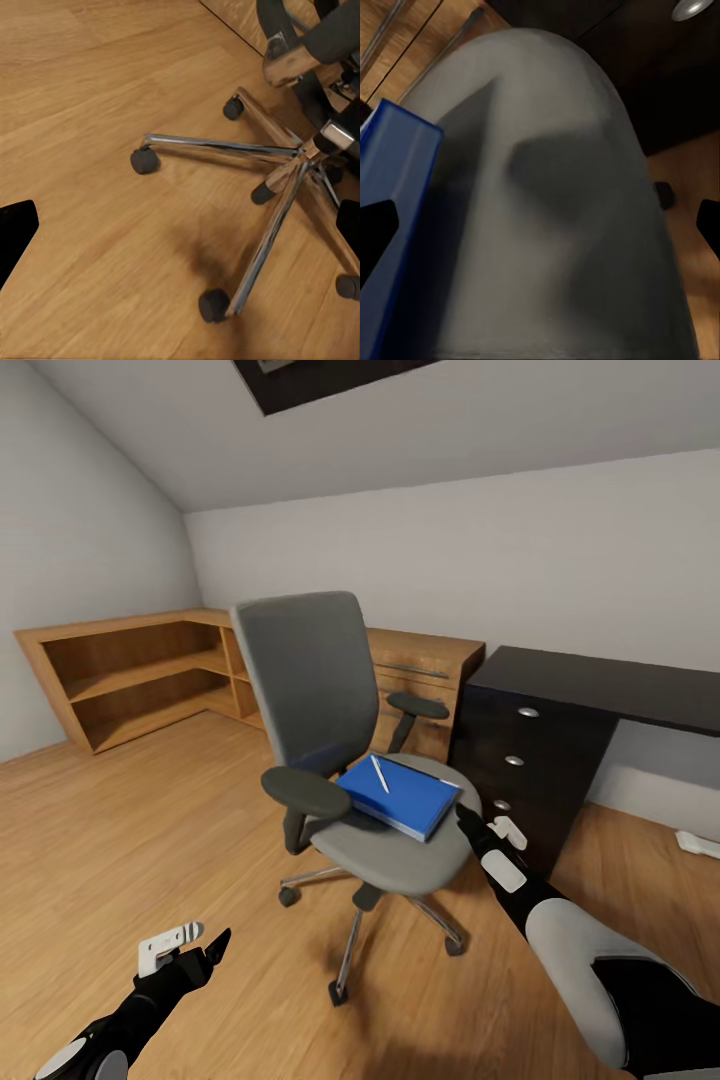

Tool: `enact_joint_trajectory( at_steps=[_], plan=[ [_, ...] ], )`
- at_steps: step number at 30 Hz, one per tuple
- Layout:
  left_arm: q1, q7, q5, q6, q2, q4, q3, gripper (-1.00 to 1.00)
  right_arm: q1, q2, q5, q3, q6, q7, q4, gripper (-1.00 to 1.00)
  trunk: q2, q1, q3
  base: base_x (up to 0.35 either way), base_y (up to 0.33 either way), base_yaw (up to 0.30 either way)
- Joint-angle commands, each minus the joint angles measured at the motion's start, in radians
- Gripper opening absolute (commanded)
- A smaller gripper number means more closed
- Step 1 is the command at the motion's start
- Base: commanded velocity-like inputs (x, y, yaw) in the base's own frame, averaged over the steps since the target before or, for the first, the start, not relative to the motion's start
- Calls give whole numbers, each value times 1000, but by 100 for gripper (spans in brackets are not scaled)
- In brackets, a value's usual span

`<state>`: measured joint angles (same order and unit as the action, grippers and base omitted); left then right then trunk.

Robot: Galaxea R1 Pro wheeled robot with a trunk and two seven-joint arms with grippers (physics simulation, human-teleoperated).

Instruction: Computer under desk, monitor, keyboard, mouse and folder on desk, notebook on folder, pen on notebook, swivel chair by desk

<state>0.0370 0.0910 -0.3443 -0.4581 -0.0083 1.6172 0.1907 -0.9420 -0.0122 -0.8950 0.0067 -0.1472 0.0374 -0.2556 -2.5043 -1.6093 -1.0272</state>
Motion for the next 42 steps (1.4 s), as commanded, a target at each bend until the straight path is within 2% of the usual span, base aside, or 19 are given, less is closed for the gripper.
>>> enact_joint_trajectory(
  at_steps=[1, 26, 38, 42],
  plan=[
    [0, 4, -5, -7, -1, 1, 3, 100, 0, 0, -9, 1, -3, 4, 1, 100, 0, 0, -1, -119, 0, 0],
    [0, 4, -5, -7, -1, 1, 3, 100, -1, 0, -9, 1, -3, 4, 1, 100, 0, 0, -1, -294, 10, 0],
    [0, 4, -5, -7, -1, 1, 2, 100, -1, 0, -9, 2, -3, 4, 1, 100, 0, 0, -1, -171, 85, 1],
    [0, 4, -5, -7, -2, 1, 1, 100, 0, 0, -8, 2, -3, 3, 1, 100, 0, 0, 1, -19, 15, 193]
  ],
)
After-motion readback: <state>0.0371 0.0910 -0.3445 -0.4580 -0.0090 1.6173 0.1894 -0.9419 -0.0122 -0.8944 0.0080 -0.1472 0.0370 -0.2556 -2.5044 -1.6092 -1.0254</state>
